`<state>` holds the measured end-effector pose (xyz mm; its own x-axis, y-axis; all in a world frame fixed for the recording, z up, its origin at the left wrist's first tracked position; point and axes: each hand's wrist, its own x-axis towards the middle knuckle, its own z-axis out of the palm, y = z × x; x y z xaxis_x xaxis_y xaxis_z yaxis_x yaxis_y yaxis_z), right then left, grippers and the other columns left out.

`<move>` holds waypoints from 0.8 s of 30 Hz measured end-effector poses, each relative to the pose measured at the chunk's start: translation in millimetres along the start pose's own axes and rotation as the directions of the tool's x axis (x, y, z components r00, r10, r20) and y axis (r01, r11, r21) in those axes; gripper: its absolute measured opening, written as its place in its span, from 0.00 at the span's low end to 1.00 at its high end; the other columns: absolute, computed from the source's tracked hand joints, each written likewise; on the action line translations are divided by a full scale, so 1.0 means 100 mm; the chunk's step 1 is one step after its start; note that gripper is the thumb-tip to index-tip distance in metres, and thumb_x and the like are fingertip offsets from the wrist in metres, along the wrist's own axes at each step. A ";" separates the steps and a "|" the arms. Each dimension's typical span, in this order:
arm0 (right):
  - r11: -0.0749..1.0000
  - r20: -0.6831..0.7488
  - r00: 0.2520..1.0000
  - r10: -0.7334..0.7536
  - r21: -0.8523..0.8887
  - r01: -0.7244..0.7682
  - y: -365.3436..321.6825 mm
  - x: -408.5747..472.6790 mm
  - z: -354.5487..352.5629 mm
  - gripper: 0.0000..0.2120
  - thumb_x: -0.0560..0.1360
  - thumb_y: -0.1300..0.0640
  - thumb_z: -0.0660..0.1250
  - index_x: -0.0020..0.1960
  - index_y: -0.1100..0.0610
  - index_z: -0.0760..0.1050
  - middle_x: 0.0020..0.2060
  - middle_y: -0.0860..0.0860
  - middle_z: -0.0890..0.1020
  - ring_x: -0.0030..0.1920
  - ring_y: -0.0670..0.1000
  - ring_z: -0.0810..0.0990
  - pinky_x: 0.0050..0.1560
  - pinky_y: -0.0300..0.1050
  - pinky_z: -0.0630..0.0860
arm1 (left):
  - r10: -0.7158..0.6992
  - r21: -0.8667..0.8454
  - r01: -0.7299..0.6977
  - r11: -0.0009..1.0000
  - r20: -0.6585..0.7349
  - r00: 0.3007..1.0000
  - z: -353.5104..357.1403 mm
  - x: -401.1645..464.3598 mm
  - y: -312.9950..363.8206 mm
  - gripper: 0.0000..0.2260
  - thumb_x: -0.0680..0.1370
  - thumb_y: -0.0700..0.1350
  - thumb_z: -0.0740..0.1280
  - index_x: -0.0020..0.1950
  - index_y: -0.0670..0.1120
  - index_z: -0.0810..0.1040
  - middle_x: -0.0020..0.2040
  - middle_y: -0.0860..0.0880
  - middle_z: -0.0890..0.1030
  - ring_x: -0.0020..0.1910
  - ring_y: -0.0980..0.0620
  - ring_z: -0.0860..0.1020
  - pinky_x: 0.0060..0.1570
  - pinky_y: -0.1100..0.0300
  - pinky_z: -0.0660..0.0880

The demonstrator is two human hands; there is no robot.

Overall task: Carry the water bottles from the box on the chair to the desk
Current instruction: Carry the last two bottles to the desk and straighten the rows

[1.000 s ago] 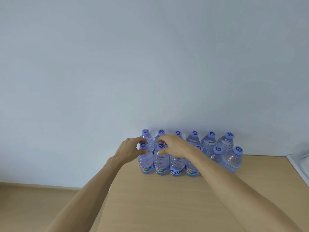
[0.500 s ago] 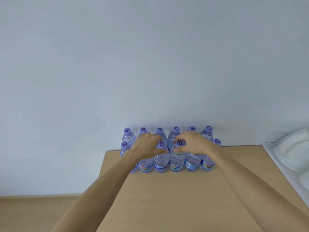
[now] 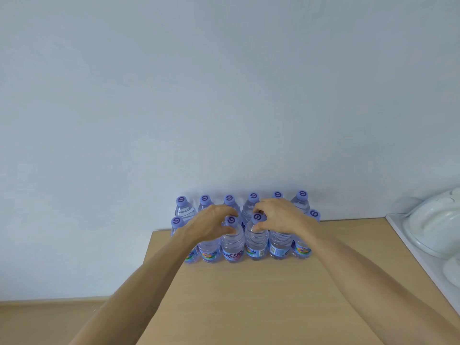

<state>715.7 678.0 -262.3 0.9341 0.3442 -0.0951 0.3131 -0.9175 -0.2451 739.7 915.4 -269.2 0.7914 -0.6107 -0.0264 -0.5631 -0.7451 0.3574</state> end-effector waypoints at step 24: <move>0.990 0.024 0.990 -0.139 0.016 0.139 0.05 0.00 -0.06 0.17 0.75 0.45 0.67 0.61 0.51 0.74 0.46 0.43 0.69 0.47 0.49 0.73 0.42 0.46 0.68 | -0.212 0.036 0.220 0.975 -0.149 0.966 0.09 -0.05 0.23 0.13 0.74 0.53 0.70 0.55 0.49 0.79 0.47 0.49 0.82 0.48 0.47 0.79 0.45 0.51 0.75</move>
<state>718.6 672.1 -258.2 0.8770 0.4732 -0.0831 0.4370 -0.8576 -0.2711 721.0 898.6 -269.7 0.9192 -0.3919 0.0375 -0.3837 -0.8704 0.3085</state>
